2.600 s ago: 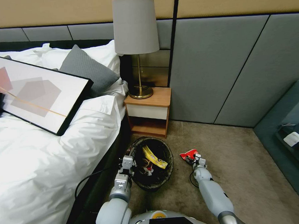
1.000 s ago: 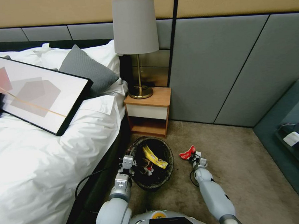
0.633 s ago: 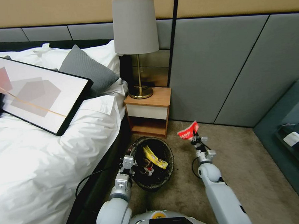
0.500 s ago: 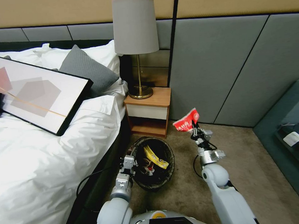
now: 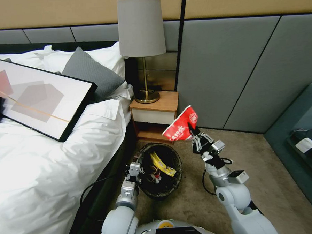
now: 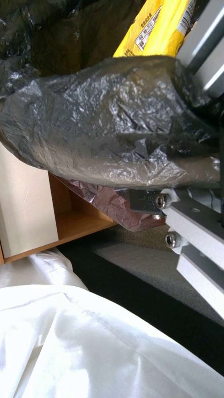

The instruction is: Pick up the trash bin, then pick up the garbage from the floor and place it into the trash bin.

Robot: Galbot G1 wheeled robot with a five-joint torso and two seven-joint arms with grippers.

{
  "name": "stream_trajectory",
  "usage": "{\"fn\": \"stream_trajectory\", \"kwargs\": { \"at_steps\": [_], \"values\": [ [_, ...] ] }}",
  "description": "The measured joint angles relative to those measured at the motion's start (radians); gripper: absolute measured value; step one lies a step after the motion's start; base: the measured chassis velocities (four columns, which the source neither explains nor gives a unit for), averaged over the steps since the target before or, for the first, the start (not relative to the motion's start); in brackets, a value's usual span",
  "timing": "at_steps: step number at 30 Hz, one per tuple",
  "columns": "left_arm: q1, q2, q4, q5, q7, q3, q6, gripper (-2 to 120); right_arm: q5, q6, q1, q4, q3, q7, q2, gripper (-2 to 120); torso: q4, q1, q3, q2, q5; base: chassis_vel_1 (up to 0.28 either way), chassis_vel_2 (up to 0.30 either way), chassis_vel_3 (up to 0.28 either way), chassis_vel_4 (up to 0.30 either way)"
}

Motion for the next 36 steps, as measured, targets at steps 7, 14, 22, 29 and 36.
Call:
{"fn": "stream_trajectory", "kwargs": {
  "at_steps": [7, 14, 22, 29, 36],
  "values": [
    [-0.002, -0.004, 0.0, 0.0, 0.0, 0.003, 0.0, 1, -0.009, 0.029, -0.019, -0.097, -0.001, -0.096, 0.0, 0, -0.0001, 0.0, 0.0, 0.0, 0.0, 0.0, 0.0, 0.0, 0.0],
    [-0.003, -0.002, -0.002, -0.001, 0.001, 0.004, 0.0, 1, -0.03, 0.063, -0.011, -0.197, -0.01, -0.128, 0.01, 0, 0.0, 0.0, 0.0, 0.0, 0.0, 0.0, 0.0, 0.0, 0.0],
    [0.0, 0.003, -0.004, -0.001, 0.001, 0.005, 0.0, 1, -0.061, 0.079, -0.005, -0.262, -0.03, -0.136, 0.018, 0, -0.0001, 0.0, 0.0, 0.0, 0.0, 0.0, 0.0, 0.0, 0.0],
    [-0.001, 0.007, -0.003, -0.001, 0.001, 0.007, 0.0, 1, -0.097, 0.088, -0.005, -0.286, -0.039, -0.136, 0.021, 14, -0.0001, 0.0, 0.0, 0.0, 0.0, 0.0, 0.0, 0.0, 0.0],
    [-0.001, 0.012, -0.003, -0.001, 0.002, 0.006, 0.0, 1, -0.108, 0.093, -0.004, -0.293, -0.045, -0.138, 0.021, 37, -0.0001, 0.0, 0.0, 0.0, 0.0, 0.0, 0.0, 0.0, 0.0]
  ]
}}
